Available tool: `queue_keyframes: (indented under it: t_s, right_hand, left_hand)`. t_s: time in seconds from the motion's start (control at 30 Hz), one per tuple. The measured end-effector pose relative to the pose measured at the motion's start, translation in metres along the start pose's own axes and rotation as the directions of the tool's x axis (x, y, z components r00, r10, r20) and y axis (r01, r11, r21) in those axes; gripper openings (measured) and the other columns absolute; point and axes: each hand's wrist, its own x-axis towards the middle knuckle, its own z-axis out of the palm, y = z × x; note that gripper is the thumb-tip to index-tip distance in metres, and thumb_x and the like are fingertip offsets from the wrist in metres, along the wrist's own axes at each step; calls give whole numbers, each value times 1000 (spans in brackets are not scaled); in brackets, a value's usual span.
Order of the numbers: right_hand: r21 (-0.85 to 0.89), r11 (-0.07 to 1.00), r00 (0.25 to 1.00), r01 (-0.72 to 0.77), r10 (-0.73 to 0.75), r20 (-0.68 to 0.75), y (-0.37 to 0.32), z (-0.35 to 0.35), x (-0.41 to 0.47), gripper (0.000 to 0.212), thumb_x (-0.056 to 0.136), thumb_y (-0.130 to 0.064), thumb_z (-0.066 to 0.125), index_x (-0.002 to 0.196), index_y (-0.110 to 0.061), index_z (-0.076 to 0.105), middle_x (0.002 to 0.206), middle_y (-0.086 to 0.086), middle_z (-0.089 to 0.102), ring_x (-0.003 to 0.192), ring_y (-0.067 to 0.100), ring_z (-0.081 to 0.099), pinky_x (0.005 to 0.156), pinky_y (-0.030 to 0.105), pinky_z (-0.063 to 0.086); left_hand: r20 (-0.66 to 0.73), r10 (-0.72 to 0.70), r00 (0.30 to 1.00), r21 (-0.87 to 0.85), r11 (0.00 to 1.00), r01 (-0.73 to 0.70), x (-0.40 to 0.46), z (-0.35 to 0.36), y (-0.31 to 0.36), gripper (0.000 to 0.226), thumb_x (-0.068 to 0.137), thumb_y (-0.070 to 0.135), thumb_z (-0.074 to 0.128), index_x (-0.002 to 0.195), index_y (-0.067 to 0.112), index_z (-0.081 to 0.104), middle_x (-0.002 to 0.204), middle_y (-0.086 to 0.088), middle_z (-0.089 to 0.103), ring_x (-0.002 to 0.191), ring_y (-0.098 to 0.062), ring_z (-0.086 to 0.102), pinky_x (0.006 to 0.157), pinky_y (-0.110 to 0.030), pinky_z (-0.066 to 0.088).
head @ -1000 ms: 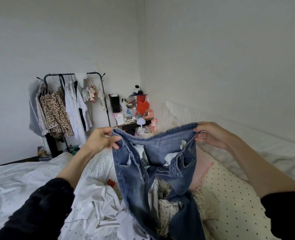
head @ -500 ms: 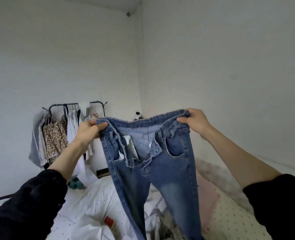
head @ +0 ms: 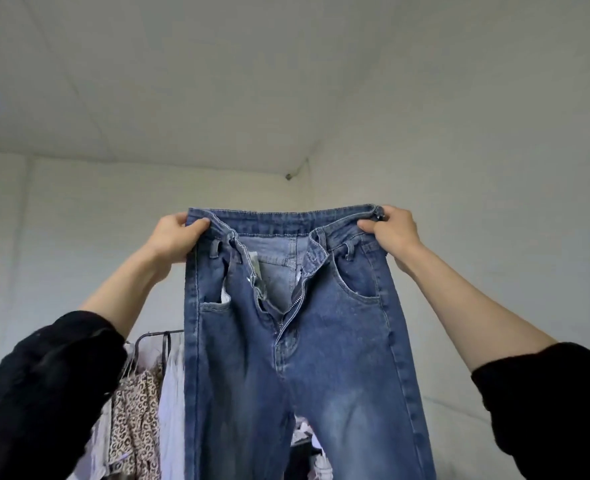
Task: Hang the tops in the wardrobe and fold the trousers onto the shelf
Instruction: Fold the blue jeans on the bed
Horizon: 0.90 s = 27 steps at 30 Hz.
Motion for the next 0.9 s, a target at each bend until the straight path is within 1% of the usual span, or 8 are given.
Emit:
queue_keyframes:
  t_s: [0.17,0.3,0.4,0.47,0.5,0.63,0.73,0.9]
  right_hand:
    - [255,926,924,-277,185,334,47,4,-49,13,86,-6,64,98,-9,66,86,7,68,74,18,64,79,35,52]
    - [49,880,788,-472,397,471,110,25,-110,3,86,-11,65,90,-10,65,80,6,69,70,17,64,77,33,51]
    - [-71,850,726,-522,486,487,139,42,-147,18,89,-8,62,72,-13,57,44,-8,57,40,2,51,55,18,45]
    - [-161,823,664,-545,541,516,160,51,-177,11,88,-10,62,78,-12,59,37,-10,48,38,4,45,64,21,46]
    - [-205,815,639,-542,558,530,166,52,-188,3,89,-11,63,90,-9,62,38,-10,49,44,6,48,69,26,48]
    - [-268,773,520,-576,599,609,194,62,-235,54,89,-15,62,137,2,43,74,7,70,76,24,61,92,40,48]
    - [-276,764,480,-583,598,642,206,71,-257,49,89,-17,62,134,-6,47,126,19,59,119,34,53,106,38,35]
    - [-241,769,429,-592,554,713,213,80,-278,64,82,-20,63,139,0,40,136,8,50,130,23,42,115,39,26]
  left_hand:
    - [247,-332,910,93,943,319,-29,-28,-61,18,94,17,54,91,1,62,67,-6,68,50,-11,62,50,-20,54]
    - [290,-604,742,326,792,517,-75,-27,-133,17,93,13,55,84,1,62,57,-6,66,43,-12,59,43,-21,51]
    - [245,-720,650,409,684,604,-106,-32,-185,26,89,17,62,108,-1,61,87,-17,71,72,-26,66,73,-36,58]
    - [167,-783,599,453,601,659,-137,-38,-222,32,87,21,64,103,-6,59,98,-22,69,87,-33,66,86,-45,54]
    - [124,-793,597,479,575,664,-151,-38,-234,29,88,23,64,94,-5,58,96,-21,68,87,-33,66,85,-42,55]
    - [37,-722,691,569,584,579,-217,-45,-277,26,90,21,60,103,-2,62,97,-12,60,85,-25,55,78,-29,45]
    - [71,-657,751,545,656,522,-264,-53,-306,35,88,8,59,122,5,52,111,-17,60,94,-26,55,83,-32,44]
    - [224,-557,800,620,714,324,-320,-53,-327,57,83,-8,51,133,18,42,117,-14,48,96,-29,55,77,-22,38]
